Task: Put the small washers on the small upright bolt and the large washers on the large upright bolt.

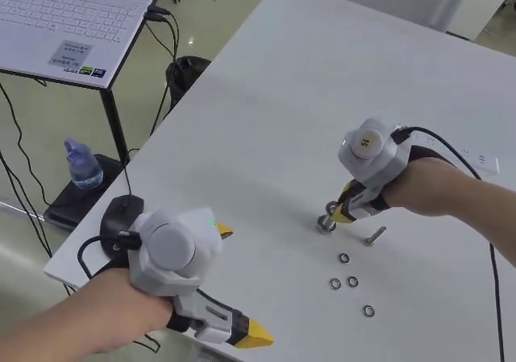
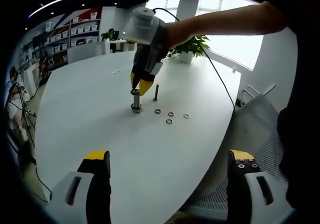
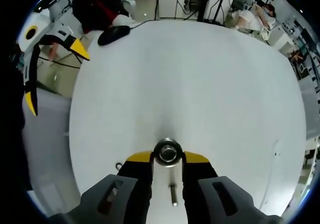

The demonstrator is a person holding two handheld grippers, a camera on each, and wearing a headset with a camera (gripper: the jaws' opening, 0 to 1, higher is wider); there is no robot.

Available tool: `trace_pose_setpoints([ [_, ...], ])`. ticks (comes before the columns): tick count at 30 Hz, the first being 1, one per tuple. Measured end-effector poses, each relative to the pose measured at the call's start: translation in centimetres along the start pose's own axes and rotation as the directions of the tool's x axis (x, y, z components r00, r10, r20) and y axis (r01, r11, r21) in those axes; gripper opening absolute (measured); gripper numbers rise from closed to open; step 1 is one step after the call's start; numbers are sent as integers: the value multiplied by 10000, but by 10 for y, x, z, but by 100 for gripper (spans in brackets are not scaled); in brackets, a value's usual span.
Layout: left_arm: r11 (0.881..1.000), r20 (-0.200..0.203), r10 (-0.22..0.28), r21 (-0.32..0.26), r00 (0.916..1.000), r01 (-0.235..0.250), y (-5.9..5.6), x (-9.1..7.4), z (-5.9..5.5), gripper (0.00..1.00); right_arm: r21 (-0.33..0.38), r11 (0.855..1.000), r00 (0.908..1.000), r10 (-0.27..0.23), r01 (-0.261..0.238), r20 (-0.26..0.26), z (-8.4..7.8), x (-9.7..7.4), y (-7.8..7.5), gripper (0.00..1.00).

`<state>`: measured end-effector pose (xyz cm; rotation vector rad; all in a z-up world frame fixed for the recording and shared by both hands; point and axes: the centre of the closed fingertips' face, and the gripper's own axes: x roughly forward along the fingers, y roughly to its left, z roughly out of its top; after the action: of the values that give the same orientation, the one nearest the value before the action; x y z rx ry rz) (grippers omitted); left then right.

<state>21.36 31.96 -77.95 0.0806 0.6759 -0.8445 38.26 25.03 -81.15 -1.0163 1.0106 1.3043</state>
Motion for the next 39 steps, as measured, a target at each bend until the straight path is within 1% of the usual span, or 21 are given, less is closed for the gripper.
trace_pose_setpoints([
  [5, 10000, 18, -9, -3, 10000, 9, 1, 0, 1, 97, -125, 9999, 9999, -84, 83, -98, -1, 5, -2, 22],
  [14, 10000, -33, -84, 35, 10000, 84, -1, 2, 2, 96, -123, 9999, 9997, -67, 64, -239, -6, 13, -3, 22],
  [18, 10000, -12, -60, -9, 10000, 60, -1, 1, 1, 96, -112, 9998, 9996, -181, 179, -230, -6, 17, -5, 22],
  [22, 10000, -58, -28, -49, 10000, 28, -1, 1, -1, 96, -101, 9998, 9994, -154, 151, -304, -7, 23, -2, 22],
  [31, 9999, -156, -32, -96, 9999, 31, -1, -1, -5, 94, 25, 9999, 9997, -106, 106, -229, -6, 29, 0, 22],
  [39, 9999, -295, -47, -137, 9996, 43, -1, -1, -11, 92, 83, 9999, 9993, -113, 116, -347, -11, 36, -1, 22],
])
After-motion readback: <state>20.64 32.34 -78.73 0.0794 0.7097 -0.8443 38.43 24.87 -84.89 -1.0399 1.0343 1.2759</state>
